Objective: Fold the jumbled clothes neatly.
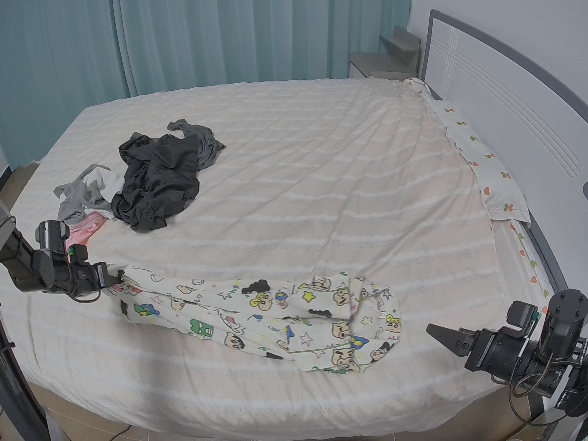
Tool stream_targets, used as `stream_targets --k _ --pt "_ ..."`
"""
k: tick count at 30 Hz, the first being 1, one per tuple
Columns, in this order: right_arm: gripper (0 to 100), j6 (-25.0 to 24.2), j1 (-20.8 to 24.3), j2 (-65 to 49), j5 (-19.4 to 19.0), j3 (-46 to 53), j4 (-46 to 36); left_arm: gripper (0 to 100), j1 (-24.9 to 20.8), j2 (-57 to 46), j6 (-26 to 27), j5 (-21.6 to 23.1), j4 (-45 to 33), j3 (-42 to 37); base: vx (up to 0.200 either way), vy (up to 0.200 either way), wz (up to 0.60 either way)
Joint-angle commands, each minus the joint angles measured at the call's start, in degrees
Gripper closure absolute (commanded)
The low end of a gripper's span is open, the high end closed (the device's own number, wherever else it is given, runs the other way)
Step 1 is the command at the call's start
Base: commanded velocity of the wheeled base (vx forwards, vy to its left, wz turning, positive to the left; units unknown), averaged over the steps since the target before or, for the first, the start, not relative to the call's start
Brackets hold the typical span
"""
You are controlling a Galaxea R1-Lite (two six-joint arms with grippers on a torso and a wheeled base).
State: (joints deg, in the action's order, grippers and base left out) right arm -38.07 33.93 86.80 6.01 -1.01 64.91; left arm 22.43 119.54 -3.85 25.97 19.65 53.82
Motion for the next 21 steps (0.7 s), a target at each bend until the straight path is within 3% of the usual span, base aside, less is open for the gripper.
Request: stream_targets --k 1,5,10,11,12,13,17,19,20,21 --pt "0 0.0 0.0 -0.2 0.0 1.0 0.0 100 3.7 -1.5 0.0 0.3 -1.4 2.7 0.000 0.000 0.00" --pt "0 -0.1 -0.3 -0.1 -0.1 1.0 0.1 100 3.3 -6.1 -0.5 2.0 -6.9 2.7 0.000 0.000 0.00" --pt "0 -0.1 -0.5 -0.2 -0.1 1.0 0.4 100 -2.2 -11.6 -1.9 1.3 -13.6 2.4 0.000 0.000 0.00" --pt "0 -0.1 -0.5 -0.2 -0.1 1.0 0.5 100 -5.6 -14.7 -3.9 1.2 -16.8 2.4 0.000 0.000 0.00" --pt "0 -0.1 -0.5 -0.2 -0.1 1.0 0.5 100 -6.0 -15.0 -4.1 1.2 -17.0 2.4 0.000 0.000 0.00" --pt "0 -0.1 -0.6 -0.2 -0.1 1.0 0.5 100 -10.7 -17.9 -7.2 0.0 -20.0 2.5 0.000 0.000 0.00" --pt "0 -0.1 -0.7 -0.2 -0.2 1.0 0.6 100 -23.5 -21.2 -13.1 -9.9 -21.9 2.3 0.000 0.000 0.00" --pt "0 -0.1 -0.8 -0.2 -0.2 1.0 0.6 100 -27.5 -21.2 -15.0 -12.9 -21.8 2.4 0.000 0.000 0.00" --pt "0 -0.1 -0.9 -0.2 -0.2 1.0 0.7 100 -32.7 -20.9 -17.3 -16.3 -21.4 2.6 0.000 0.000 0.00" --pt "0 -0.1 -0.9 -0.2 -0.2 1.0 0.7 100 -32.7 -20.9 -17.3 -16.3 -21.4 2.6 0.000 0.000 0.00"
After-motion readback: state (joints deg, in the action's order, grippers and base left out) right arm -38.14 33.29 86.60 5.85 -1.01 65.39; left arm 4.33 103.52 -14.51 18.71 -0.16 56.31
